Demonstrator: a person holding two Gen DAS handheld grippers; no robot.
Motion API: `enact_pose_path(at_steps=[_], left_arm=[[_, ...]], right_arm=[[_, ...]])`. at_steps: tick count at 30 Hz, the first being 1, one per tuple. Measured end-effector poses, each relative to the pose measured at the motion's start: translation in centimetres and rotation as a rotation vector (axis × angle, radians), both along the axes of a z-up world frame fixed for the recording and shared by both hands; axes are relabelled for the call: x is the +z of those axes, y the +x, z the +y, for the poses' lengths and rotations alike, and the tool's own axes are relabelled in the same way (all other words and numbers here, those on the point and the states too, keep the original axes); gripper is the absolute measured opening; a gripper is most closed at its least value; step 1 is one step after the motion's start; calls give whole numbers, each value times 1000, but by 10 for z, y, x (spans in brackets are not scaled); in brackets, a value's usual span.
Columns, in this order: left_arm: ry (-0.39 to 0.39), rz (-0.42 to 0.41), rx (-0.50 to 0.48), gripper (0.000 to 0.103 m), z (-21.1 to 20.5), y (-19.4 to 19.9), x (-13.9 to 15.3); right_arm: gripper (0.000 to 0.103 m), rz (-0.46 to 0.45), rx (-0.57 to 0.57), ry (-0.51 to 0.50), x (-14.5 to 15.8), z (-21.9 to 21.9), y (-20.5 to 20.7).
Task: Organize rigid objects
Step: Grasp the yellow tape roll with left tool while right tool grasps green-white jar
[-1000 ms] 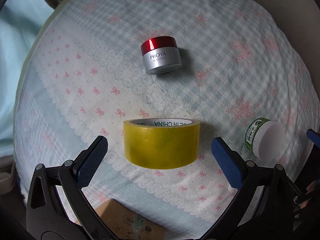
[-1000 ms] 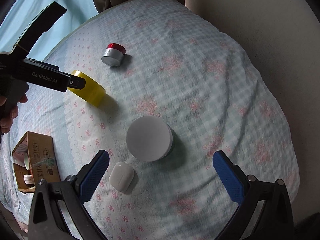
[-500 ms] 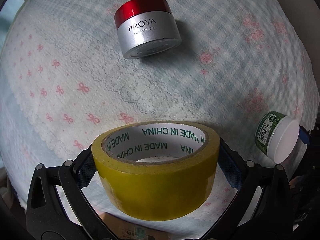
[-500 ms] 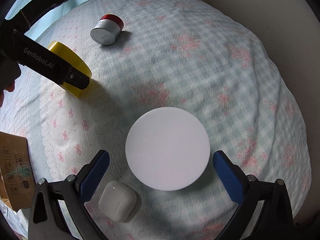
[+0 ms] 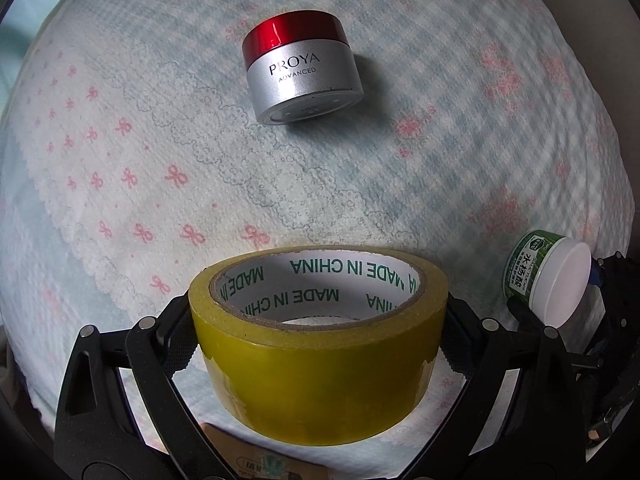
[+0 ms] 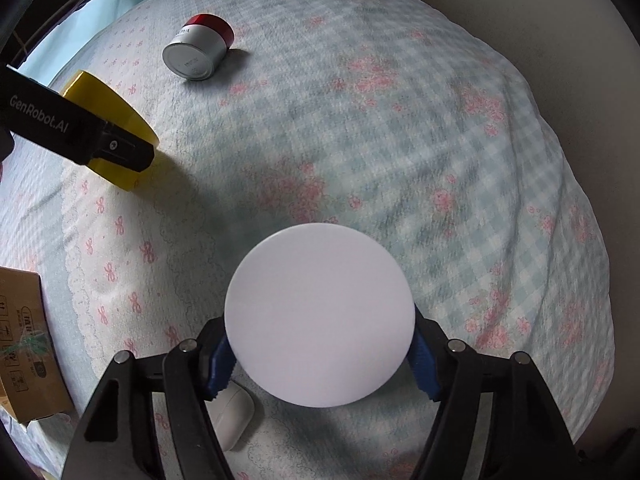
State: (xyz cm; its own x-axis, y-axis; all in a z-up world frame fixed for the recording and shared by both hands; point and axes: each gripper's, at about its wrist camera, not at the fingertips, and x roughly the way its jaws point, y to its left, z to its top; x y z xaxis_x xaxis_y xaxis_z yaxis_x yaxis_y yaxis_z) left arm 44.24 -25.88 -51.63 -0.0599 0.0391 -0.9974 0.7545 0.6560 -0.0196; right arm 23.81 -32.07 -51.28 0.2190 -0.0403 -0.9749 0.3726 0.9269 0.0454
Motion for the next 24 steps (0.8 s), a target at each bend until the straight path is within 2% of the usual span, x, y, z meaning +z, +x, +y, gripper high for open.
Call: enact_pose_path(at_steps=[8,12,20,24], left_arm=[[-22,-44,3,96,2,-8,34],[-43,-71,20,96,4,-16,62],[-117,-129,96,96,15,-51,142],[-174,-161,172,96,34,-77,184]], right_arm=[[67,-16,-22,8,15,-10,-7],[67,-41,-29,5,32,-20,-4],[67,-130,-46,-13,100,-22,-21],[67,-184,0,-47,143,-15,-30]])
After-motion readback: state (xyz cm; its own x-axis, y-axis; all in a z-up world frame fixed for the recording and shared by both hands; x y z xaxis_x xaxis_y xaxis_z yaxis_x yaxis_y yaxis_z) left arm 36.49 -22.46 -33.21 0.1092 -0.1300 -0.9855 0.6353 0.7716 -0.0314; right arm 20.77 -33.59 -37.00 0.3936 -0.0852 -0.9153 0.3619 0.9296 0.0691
